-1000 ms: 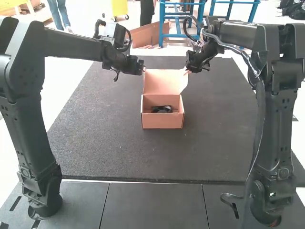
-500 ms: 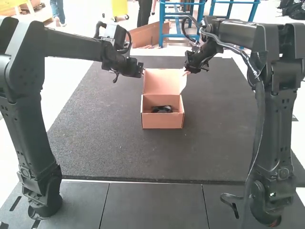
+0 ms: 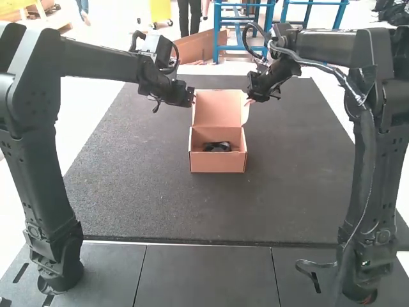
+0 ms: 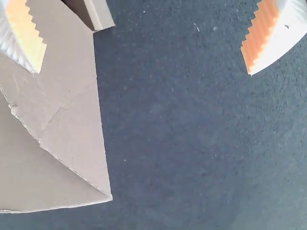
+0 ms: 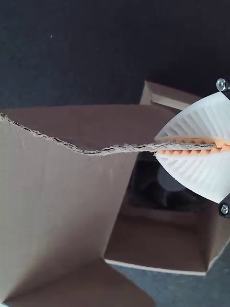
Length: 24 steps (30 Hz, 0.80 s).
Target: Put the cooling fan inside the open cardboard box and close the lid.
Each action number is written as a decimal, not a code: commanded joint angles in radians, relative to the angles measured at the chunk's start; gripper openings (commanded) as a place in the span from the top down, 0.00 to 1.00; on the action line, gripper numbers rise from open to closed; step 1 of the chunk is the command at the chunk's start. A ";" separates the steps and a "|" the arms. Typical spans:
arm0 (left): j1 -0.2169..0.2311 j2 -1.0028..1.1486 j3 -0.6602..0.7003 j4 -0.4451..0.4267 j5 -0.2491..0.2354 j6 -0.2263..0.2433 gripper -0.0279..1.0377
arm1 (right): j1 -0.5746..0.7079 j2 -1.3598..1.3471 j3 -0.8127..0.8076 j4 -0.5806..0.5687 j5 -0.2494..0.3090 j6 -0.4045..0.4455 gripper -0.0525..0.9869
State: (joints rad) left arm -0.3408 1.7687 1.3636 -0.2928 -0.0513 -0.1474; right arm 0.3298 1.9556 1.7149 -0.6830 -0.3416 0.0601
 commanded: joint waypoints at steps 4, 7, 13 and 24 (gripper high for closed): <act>-0.015 -0.057 -0.021 0.000 0.014 -0.007 0.06 | 0.060 -0.107 -0.117 0.048 0.003 0.026 0.96; -0.020 -0.069 -0.035 0.001 0.014 -0.007 0.06 | 0.071 -0.130 -0.161 0.066 0.013 0.027 0.96; -0.026 -0.097 -0.078 0.011 0.014 -0.007 0.06 | 0.078 -0.165 -0.225 0.094 0.042 0.030 0.96; -0.029 -0.143 -0.139 0.015 0.013 -0.007 0.06 | 0.101 -0.215 -0.334 0.140 0.050 0.049 0.96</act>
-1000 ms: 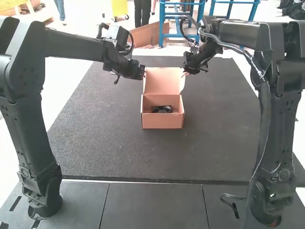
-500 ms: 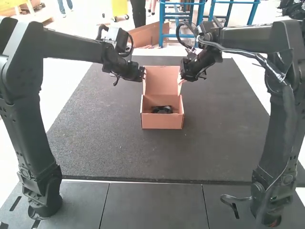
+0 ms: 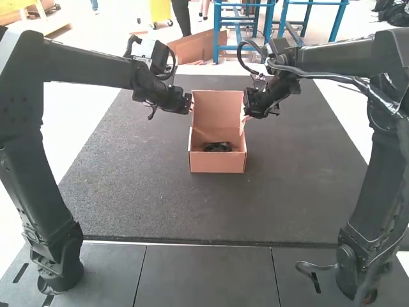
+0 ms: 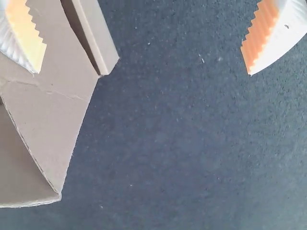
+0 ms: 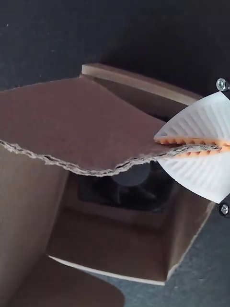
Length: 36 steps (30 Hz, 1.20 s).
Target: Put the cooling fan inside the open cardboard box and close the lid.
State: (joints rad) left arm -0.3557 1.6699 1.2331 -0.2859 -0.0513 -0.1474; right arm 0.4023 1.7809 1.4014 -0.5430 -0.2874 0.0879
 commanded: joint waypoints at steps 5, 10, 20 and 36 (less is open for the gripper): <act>-0.014 -0.059 -0.034 0.014 0.016 -0.007 0.06 | 0.046 -0.043 -0.044 0.012 -0.004 0.026 0.96; -0.014 -0.070 -0.049 0.014 0.045 -0.009 0.06 | 0.050 -0.043 -0.064 0.018 -0.004 0.027 0.96; -0.037 -0.125 -0.129 0.016 0.111 -0.012 0.06 | 0.050 -0.054 -0.110 0.026 -0.002 0.027 0.96; -0.057 -0.216 -0.247 0.030 0.113 -0.003 0.06 | 0.050 -0.086 -0.208 0.049 0.090 -0.030 0.96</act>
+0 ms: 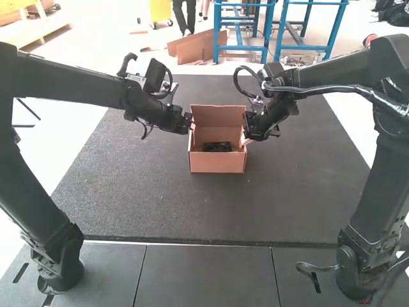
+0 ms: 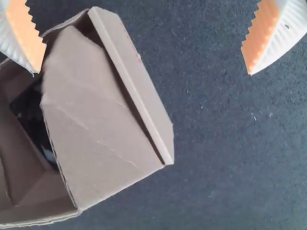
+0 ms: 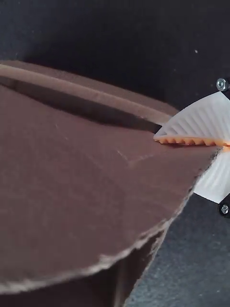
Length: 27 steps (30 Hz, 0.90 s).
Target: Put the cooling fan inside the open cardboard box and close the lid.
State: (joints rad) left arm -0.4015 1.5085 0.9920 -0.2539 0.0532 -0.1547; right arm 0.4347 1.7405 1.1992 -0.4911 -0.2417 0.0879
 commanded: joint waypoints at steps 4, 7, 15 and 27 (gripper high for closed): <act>-0.011 -0.100 -0.021 -0.036 0.004 0.021 0.06 | 0.018 -0.049 -0.006 -0.003 0.079 -0.050 0.96; -0.008 -0.134 -0.035 -0.065 -0.006 0.043 0.06 | 0.018 -0.050 -0.007 -0.006 0.099 -0.070 0.96; -0.005 -0.231 -0.062 -0.097 -0.035 0.072 0.06 | 0.019 -0.053 0.010 -0.007 0.120 -0.051 0.44; 0.012 -0.237 -0.016 -0.002 -0.165 0.072 0.06 | 0.007 -0.127 0.034 -0.014 0.091 -0.028 0.07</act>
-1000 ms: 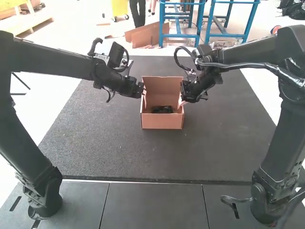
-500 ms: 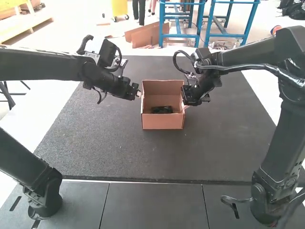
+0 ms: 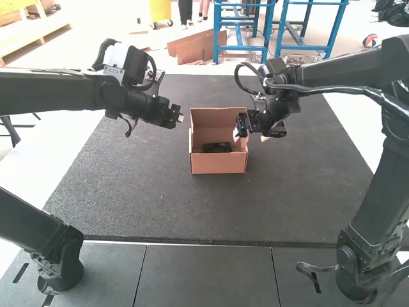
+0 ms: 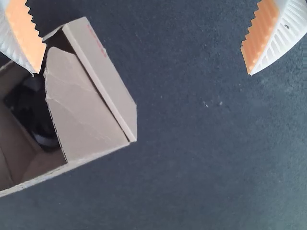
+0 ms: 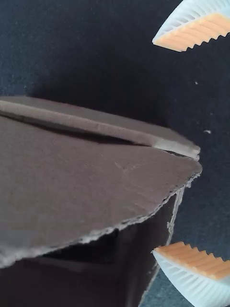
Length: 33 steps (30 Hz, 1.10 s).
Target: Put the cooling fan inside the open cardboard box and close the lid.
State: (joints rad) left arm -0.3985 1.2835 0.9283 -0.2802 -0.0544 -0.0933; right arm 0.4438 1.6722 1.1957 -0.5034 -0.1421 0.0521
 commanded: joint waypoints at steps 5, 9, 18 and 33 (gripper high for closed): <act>0.009 0.020 0.090 0.067 -0.124 0.014 0.06 | -0.028 -0.120 0.028 0.000 -0.027 0.002 0.07; 0.009 0.051 0.129 0.104 -0.167 0.017 0.06 | -0.068 -0.173 0.019 0.012 -0.025 0.000 0.07; 0.004 0.152 0.227 0.144 -0.182 0.018 0.06 | -0.166 -0.289 -0.048 0.256 0.078 0.018 0.07; 0.003 0.332 0.385 0.179 -0.182 0.018 0.06 | -0.260 -0.264 -0.099 0.296 0.205 -0.047 0.07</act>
State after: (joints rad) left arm -0.3985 1.6039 1.2667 -0.1139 -0.2214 -0.0826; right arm 0.2073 1.4010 1.0927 -0.2096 0.0364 0.0261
